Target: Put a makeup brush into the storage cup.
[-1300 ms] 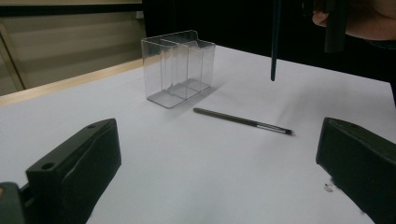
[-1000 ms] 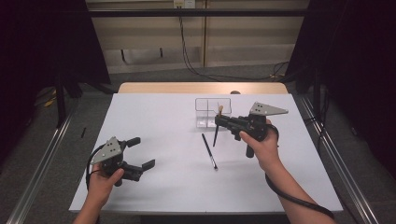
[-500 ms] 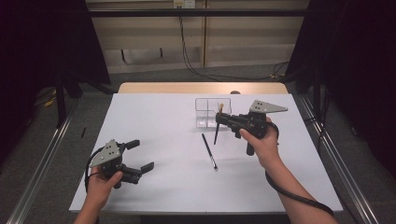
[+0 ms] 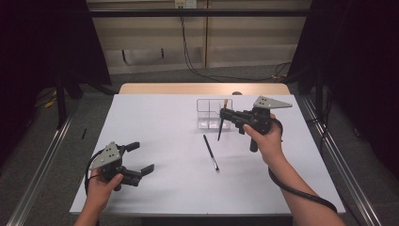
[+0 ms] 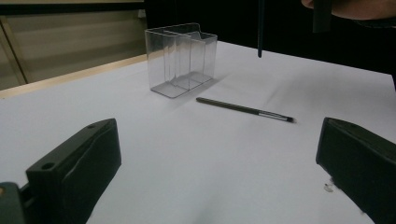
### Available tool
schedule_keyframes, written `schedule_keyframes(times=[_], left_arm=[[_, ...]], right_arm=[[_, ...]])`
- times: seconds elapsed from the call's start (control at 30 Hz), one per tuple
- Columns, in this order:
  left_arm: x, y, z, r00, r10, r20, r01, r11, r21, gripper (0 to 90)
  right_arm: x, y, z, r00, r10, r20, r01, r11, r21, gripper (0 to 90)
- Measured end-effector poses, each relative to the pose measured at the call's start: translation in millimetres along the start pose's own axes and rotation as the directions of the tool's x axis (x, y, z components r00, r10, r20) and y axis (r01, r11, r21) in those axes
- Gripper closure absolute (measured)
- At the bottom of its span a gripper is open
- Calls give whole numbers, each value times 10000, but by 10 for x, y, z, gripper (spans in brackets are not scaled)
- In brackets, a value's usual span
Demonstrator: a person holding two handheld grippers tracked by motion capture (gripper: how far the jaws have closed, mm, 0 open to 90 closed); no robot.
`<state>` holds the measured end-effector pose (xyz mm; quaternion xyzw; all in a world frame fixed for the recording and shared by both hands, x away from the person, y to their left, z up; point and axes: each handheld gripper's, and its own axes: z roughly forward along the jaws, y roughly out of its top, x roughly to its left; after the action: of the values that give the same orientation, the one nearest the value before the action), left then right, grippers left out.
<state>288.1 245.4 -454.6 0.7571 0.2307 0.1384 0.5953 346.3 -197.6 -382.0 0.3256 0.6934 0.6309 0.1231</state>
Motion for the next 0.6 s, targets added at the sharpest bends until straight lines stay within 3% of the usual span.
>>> schedule_keyframes(times=[0.6], left_arm=[[2,-1,-8,10000,47,-14,-47,10000,8,0]], right_arm=[[-169,208,72,9991,-18,428,29,9997,-257,841]])
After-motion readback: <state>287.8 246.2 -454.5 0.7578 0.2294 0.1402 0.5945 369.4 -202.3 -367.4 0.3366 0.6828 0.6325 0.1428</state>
